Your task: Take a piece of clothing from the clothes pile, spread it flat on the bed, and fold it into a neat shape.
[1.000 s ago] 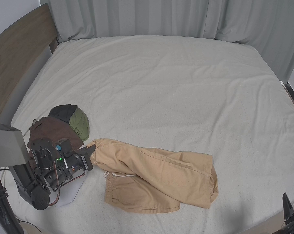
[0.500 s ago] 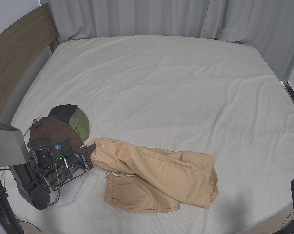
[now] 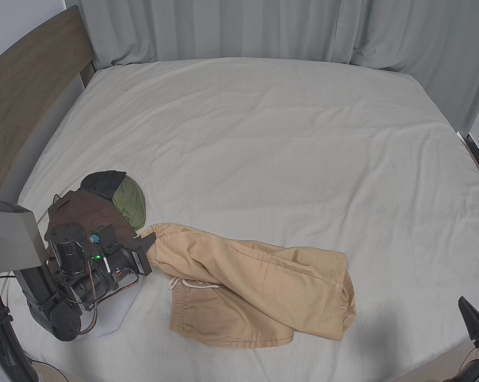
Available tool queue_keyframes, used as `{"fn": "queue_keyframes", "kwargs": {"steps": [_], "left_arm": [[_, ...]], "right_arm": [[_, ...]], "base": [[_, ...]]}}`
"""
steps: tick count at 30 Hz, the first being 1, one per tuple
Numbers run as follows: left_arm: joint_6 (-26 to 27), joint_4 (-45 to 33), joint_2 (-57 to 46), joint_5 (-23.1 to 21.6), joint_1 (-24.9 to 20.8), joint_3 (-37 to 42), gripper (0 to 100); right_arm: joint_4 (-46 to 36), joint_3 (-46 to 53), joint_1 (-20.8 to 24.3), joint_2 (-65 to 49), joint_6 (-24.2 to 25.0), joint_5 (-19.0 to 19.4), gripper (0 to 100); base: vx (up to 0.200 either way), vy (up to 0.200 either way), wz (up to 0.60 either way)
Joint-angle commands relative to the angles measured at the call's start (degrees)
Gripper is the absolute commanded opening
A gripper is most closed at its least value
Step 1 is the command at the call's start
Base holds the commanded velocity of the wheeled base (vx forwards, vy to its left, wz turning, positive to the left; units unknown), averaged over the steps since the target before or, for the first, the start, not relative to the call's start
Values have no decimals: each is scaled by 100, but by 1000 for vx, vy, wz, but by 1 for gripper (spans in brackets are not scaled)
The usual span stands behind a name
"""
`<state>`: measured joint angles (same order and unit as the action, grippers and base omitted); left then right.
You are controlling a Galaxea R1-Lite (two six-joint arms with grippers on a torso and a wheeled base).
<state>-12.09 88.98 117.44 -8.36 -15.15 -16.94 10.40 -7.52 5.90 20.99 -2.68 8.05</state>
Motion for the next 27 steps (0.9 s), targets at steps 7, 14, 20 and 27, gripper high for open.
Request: {"fn": "queue_keyframes", "kwargs": {"steps": [7, 14, 20, 27], "left_arm": [[-4, 14, -20, 1, 4, -11, 0], [-4, 14, -20, 1, 4, -28, 0], [-12, 14, -90, 1, -14, -19, 0], [-21, 5, -213, 1, -14, -19, 0]], "right_arm": [[41, -127, 491, 1408, -4, 259, 100], [50, -267, 728, 2067, 5, 435, 100], [41, -513, 684, 2770, 40, 944, 100], [138, -724, 667, 3877, 207, 1437, 100]], "base": [[0, 0, 0], [0, 0, 0], [0, 0, 0], [0, 0, 0]]}}
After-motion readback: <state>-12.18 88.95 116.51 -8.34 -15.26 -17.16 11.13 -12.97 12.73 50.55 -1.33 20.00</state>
